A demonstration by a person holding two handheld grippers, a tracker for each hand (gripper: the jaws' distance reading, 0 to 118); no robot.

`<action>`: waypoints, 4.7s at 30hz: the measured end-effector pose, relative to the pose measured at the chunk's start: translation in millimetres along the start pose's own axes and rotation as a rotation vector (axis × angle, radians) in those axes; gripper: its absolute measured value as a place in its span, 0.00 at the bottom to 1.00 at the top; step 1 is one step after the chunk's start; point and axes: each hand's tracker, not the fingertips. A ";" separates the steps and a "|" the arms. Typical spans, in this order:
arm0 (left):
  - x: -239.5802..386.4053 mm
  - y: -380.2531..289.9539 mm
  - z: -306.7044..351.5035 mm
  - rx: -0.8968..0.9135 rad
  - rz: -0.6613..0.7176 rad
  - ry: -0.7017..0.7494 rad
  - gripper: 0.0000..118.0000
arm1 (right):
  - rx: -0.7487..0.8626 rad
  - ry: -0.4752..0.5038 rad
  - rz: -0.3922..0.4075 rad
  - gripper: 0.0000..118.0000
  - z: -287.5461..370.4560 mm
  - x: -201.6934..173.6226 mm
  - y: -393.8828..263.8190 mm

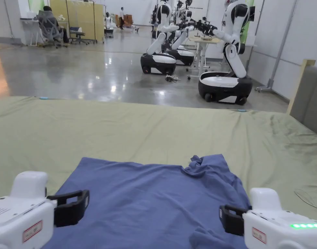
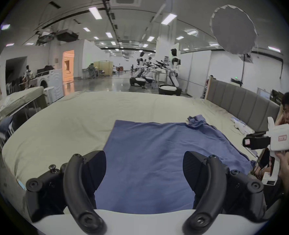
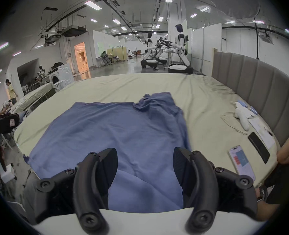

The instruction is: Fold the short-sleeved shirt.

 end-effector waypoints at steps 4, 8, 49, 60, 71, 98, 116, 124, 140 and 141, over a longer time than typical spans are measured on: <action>11.6 -7.6 -6.9 -0.028 0.010 -0.019 0.31 | -0.033 0.073 -0.075 0.47 -8.7 -2.5 -10.7; 12.3 -17.1 -18.8 -0.087 0.014 0.008 0.03 | -0.046 0.038 -0.062 0.00 -15.5 -6.4 -15.5; -86.2 -111.1 0.6 -0.402 0.106 0.097 0.08 | -0.069 0.058 -0.178 0.00 18.7 26.7 -44.0; -75.8 -101.6 1.0 -0.441 0.082 0.101 0.08 | -0.086 -0.007 -0.146 0.66 57.2 90.7 -76.4; -60.7 -91.7 4.6 -0.445 0.041 0.114 0.08 | -0.272 -0.038 -0.238 0.35 17.3 106.8 -110.4; -110.3 58.8 -168.5 -0.308 0.206 0.070 0.07 | -0.135 -0.037 -0.367 0.10 -131.9 128.7 47.7; -36.9 34.7 -117.8 -0.079 0.024 0.071 0.72 | -0.045 -0.033 0.023 0.75 -105.6 32.1 51.2; -15.7 19.5 -94.3 -0.104 -0.010 0.046 0.09 | -0.073 0.026 -0.018 0.00 -94.9 7.1 34.0; -71.8 19.4 -93.3 -0.203 0.191 0.025 0.03 | -0.038 0.086 -0.025 0.00 -63.8 7.5 29.4; -81.9 17.3 -98.3 -0.223 0.230 0.027 0.03 | -0.036 0.092 -0.033 0.00 -62.1 9.0 27.6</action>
